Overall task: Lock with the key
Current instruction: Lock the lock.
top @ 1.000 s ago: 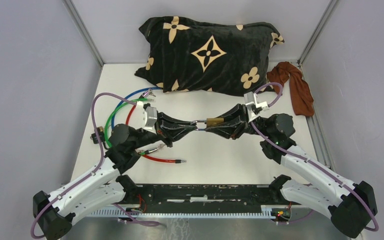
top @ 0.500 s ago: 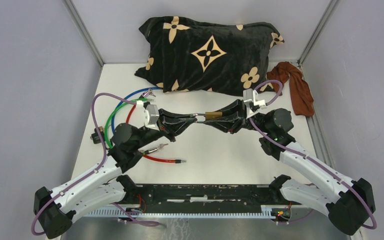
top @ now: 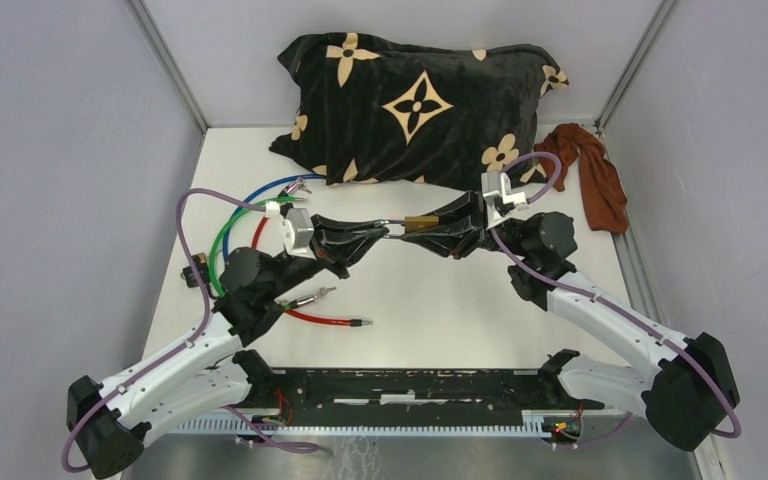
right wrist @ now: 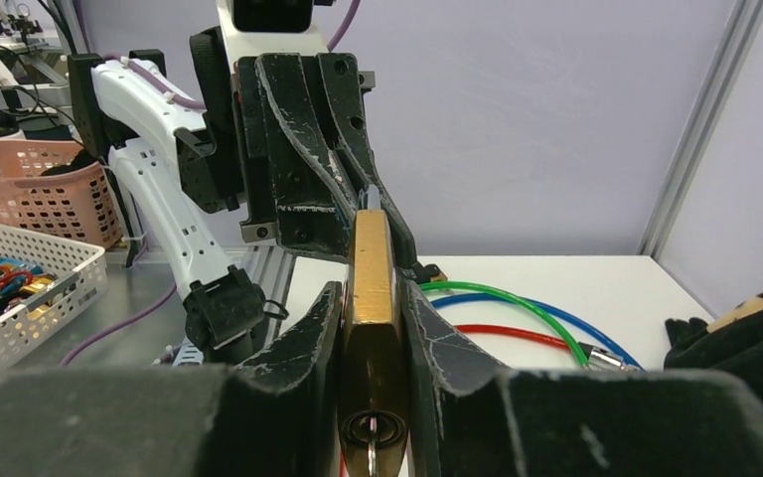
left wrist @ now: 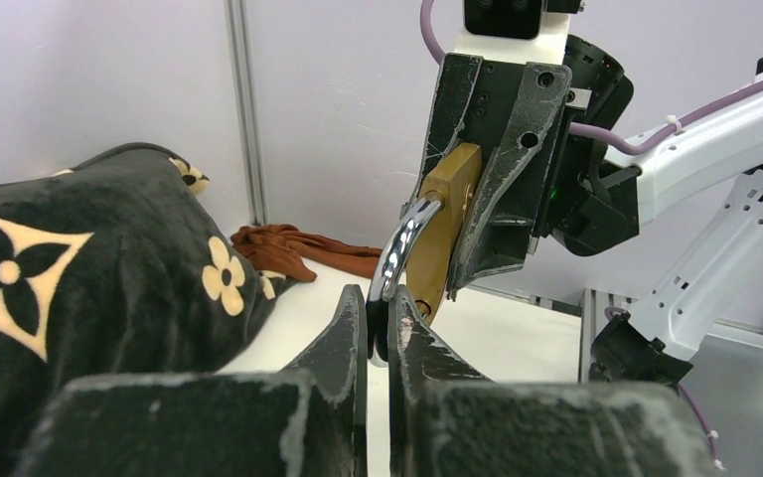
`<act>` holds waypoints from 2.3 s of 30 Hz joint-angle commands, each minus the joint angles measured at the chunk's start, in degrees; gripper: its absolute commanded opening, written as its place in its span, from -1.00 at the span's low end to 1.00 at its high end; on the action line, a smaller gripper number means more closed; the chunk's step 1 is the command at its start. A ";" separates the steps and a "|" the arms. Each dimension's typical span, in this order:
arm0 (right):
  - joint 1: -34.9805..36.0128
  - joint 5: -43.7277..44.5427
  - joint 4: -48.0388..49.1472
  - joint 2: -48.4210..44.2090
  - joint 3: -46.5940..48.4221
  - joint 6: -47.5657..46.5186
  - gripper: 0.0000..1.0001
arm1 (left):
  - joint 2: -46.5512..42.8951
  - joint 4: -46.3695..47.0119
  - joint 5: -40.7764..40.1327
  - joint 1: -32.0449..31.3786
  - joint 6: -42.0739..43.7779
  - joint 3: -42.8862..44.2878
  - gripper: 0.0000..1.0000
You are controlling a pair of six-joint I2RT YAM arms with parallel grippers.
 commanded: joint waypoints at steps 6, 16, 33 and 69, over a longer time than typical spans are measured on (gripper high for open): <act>5.40 0.00 -1.81 10.08 6.38 0.23 -1.00 | 5.32 -5.13 21.51 -6.82 -5.32 1.46 -0.97; 6.89 0.07 -1.07 12.02 8.29 0.27 -1.00 | 5.69 -12.66 22.35 -6.12 -3.28 3.69 -0.97; 8.85 -1.95 -4.04 15.32 9.64 -2.17 -1.00 | 5.06 -9.53 29.27 -4.67 -1.86 6.22 -0.97; 8.16 -1.27 -14.78 1.56 7.06 -8.05 -1.00 | -4.86 -10.82 23.13 3.94 -3.50 -0.65 -0.67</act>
